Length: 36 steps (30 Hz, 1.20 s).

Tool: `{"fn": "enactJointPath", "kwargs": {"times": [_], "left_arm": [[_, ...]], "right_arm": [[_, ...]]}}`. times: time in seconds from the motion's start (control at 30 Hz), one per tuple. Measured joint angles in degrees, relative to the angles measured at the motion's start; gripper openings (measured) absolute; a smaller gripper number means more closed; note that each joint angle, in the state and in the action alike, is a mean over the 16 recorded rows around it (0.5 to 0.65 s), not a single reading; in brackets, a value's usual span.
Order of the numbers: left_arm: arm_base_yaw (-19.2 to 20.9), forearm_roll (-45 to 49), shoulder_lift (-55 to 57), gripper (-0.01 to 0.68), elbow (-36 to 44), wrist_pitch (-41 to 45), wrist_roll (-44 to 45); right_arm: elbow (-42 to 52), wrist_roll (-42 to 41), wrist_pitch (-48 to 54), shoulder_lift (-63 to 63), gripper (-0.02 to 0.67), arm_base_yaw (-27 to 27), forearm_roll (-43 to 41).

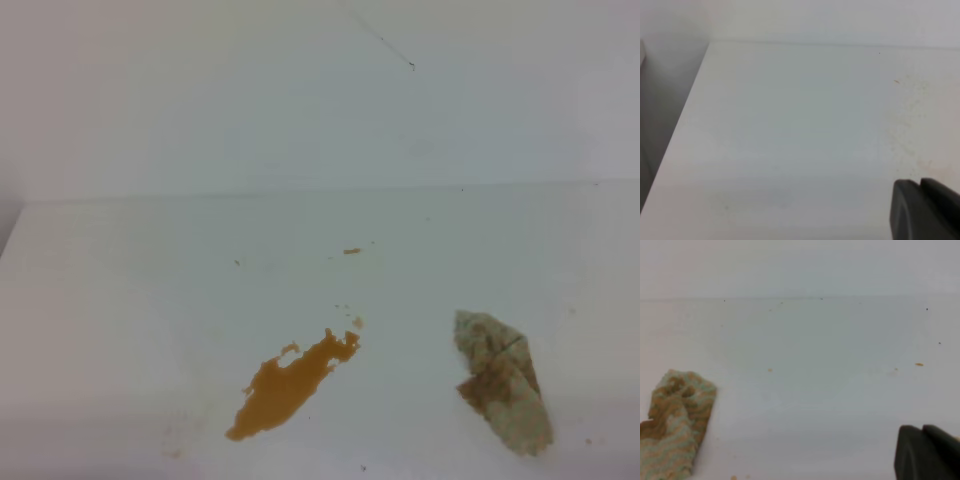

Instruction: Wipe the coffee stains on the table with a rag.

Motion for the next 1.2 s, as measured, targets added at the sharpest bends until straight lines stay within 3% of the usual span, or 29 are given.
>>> {"fn": "enactJointPath", "kwargs": {"times": [0.43,0.97,1.2], "left_arm": [[0.0,0.0,0.0,0.001,0.0,0.0,0.0],[0.0,0.0,0.0,0.001,0.0,0.0,0.0],[0.0,0.0,0.0,0.001,0.0,0.0,0.0]], "right_arm": [[0.0,0.09,-3.95,0.0,-0.003,0.0,1.17],[0.0,5.69,-31.34,0.0,-0.003,0.0,12.64],[-0.58,9.16,-34.97,0.0,-0.003,0.0,19.27]]}}
